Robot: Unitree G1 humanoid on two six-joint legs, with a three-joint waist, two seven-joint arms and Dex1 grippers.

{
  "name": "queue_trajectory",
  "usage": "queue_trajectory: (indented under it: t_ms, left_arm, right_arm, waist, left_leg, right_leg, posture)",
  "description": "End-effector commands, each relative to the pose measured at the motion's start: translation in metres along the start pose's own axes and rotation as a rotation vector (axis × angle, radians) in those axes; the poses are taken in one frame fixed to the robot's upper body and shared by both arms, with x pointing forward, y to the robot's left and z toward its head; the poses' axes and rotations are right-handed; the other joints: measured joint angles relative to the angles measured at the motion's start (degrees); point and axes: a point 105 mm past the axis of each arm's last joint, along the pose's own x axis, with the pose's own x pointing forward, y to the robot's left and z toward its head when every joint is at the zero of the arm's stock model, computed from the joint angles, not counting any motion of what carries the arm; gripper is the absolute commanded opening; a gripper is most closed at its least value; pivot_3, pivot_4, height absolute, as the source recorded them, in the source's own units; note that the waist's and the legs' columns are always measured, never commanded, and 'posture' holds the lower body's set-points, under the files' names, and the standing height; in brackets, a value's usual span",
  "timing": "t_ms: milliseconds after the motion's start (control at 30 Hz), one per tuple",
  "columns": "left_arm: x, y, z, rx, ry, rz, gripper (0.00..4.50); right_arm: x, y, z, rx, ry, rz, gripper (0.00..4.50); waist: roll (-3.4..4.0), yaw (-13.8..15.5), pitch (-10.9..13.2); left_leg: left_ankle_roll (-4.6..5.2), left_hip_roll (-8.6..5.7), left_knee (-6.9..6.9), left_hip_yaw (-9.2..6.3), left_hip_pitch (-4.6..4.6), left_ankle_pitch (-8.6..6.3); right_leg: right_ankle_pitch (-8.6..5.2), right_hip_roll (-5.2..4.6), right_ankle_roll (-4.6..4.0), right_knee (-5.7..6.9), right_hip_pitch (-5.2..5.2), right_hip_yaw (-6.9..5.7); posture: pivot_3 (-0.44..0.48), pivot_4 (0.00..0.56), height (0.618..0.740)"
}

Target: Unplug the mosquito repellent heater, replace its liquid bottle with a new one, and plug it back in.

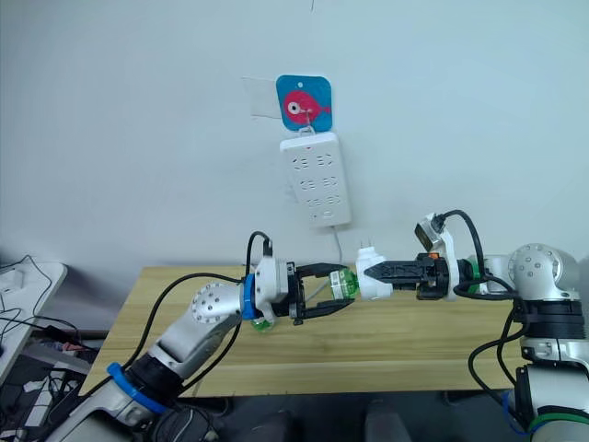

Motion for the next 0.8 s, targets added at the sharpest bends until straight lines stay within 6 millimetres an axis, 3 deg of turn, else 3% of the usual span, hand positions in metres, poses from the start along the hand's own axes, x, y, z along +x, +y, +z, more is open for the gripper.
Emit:
queue_trajectory:
  t_ms: [33, 233, 300, 367, 600, 800]
  left_arm:
    - [-0.002, 0.005, 0.045, -0.200, -0.129, -0.018, 2.24]
    - [-0.012, 0.004, 0.035, -0.834, -0.132, -0.115, 2.24]
    - [-0.014, 0.003, 0.034, -0.956, -0.132, -0.148, 2.24]
    - [-0.016, 0.001, 0.030, -1.009, -0.101, -0.157, 2.24]
    - [-0.021, 0.002, 0.025, -1.056, -0.071, -0.160, 4.40]
    - [-0.041, 0.000, 0.016, -0.994, -0.044, -0.074, 4.46]
  right_arm:
    - [0.002, -0.001, -0.009, -0.002, 0.055, -0.030, 3.00]
    - [0.003, -0.003, -0.012, -0.006, 0.066, -0.036, 3.00]
    - [0.003, -0.003, -0.012, -0.006, 0.068, -0.037, 3.00]
    - [0.003, -0.003, -0.013, -0.005, 0.069, -0.038, 3.00]
    - [0.001, -0.004, -0.013, 0.004, 0.060, -0.040, 3.00]
    - [-0.003, -0.005, -0.007, 0.013, 0.030, -0.040, 3.00]
  waist:
    - [0.00, -0.25, 0.00]
    - [-0.03, -0.88, 0.02]
    - [-0.03, -0.89, 0.03]
    - [-0.03, -0.88, 0.03]
    - [-0.02, -0.86, 0.03]
    - [-0.02, -0.91, 0.03]
  left_leg:
    - [0.00, -0.02, 0.00, 0.00, 0.00, 0.00]
    - [0.00, -0.02, 0.00, -0.04, 0.01, 0.00]
    - [0.00, -0.03, 0.00, -0.05, 0.02, 0.00]
    - [0.00, -0.04, 0.00, -0.05, 0.01, 0.00]
    - [-0.01, -0.10, 0.00, -0.01, 0.02, 0.00]
    - [-0.01, -0.11, -0.03, 0.07, 0.05, 0.00]
  right_leg:
    - [-0.01, 0.01, 0.01, -0.01, 0.00, 0.00]
    - [-0.02, 0.02, 0.01, -0.01, 0.00, 0.00]
    - [-0.03, 0.02, 0.02, -0.01, 0.01, 0.01]
    - [-0.03, 0.02, 0.02, -0.02, 0.00, 0.01]
    - [-0.03, 0.01, 0.00, -0.04, 0.00, 0.04]
    - [-0.04, 0.01, -0.02, -0.06, 0.00, 0.09]
  posture:
    - [-0.089, 0.115, 0.740]
    - [-0.098, 0.128, 0.740]
    - [-0.098, 0.128, 0.740]
    - [-0.098, 0.128, 0.740]
    - [-0.109, 0.132, 0.740]
    - [-0.112, 0.135, 0.740]
